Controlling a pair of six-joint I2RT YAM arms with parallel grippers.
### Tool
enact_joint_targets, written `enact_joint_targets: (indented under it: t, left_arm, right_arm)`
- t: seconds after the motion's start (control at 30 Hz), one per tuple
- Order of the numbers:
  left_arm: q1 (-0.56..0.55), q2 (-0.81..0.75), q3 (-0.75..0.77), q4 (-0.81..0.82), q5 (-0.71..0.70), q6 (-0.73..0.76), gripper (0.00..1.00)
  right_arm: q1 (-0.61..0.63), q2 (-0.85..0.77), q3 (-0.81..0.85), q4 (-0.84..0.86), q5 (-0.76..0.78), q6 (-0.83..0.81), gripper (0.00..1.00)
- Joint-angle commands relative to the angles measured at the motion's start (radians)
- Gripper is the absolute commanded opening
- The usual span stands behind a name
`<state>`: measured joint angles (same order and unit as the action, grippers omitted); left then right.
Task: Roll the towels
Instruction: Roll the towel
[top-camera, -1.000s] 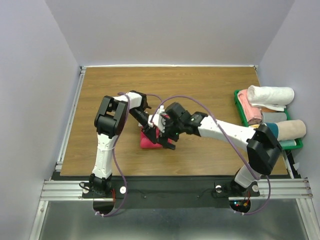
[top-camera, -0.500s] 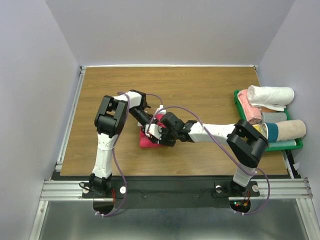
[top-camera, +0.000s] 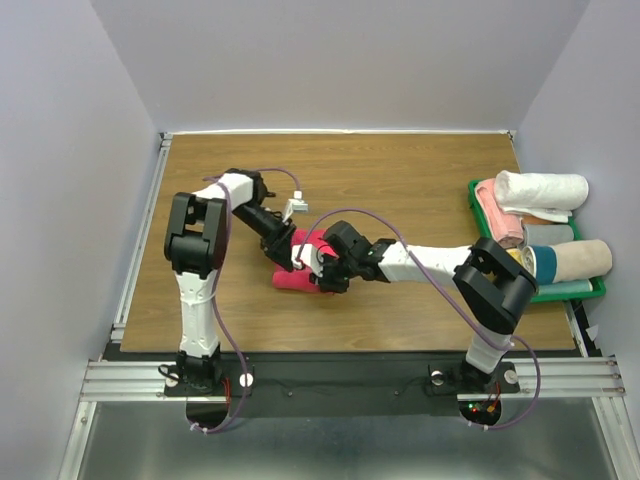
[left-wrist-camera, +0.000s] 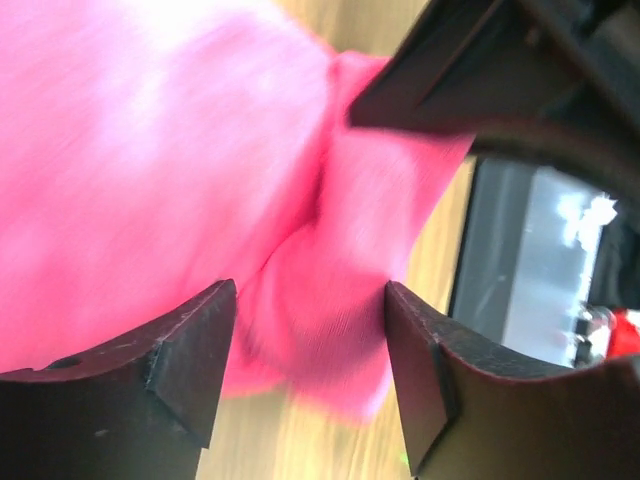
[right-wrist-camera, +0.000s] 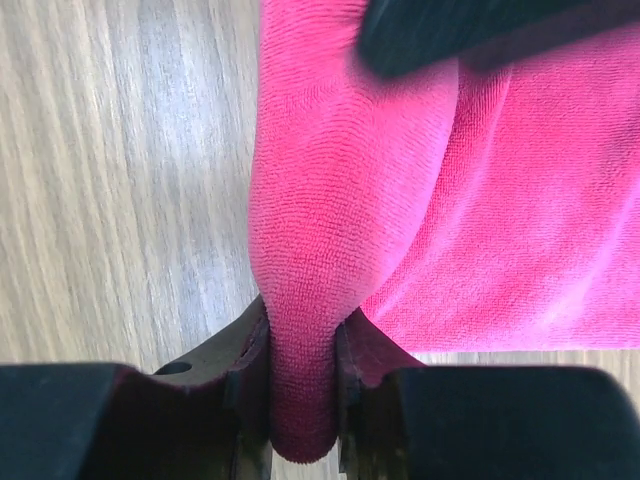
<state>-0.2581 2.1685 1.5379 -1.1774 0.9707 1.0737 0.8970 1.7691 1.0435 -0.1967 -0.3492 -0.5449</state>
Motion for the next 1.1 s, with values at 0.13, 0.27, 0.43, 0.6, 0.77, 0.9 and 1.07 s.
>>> enact_joint_targets:
  t: [0.13, 0.27, 0.43, 0.6, 0.77, 0.9, 1.07]
  left_arm:
    - [0.213, -0.154, 0.044, 0.096, -0.116, 0.083, 0.77]
    - [0.29, -0.318, -0.068, 0.272, -0.118, 0.013, 0.98]
    - [0.284, -0.656, -0.324, 0.547, -0.24, -0.064, 0.99]
    - [0.214, -0.939, -0.556, 0.605, -0.306, 0.034, 0.99]
    - [-0.071, -1.208, -0.829, 0.697, -0.547, 0.052, 0.99]
    - [-0.313, -1.271, -0.923, 0.797, -0.648, -0.027, 0.99]
    - [-0.503, -1.167, -0.946, 0.918, -0.74, -0.104, 0.99]
  right_arm:
    - [-0.044, 0.061, 0.055, -0.303, -0.174, 0.054, 0.01]
    - [-0.079, 0.15, 0.162, -0.386, -0.278, 0.105, 0.01]
    - [-0.136, 0.256, 0.257, -0.487, -0.422, 0.157, 0.01]
    - [-0.182, 0.389, 0.389, -0.65, -0.568, 0.142, 0.01]
    - [-0.199, 0.504, 0.518, -0.728, -0.622, 0.177, 0.0]
    - [-0.213, 0.568, 0.585, -0.783, -0.66, 0.2, 0.01]
    - [-0.217, 0.612, 0.622, -0.81, -0.649, 0.212, 0.01]
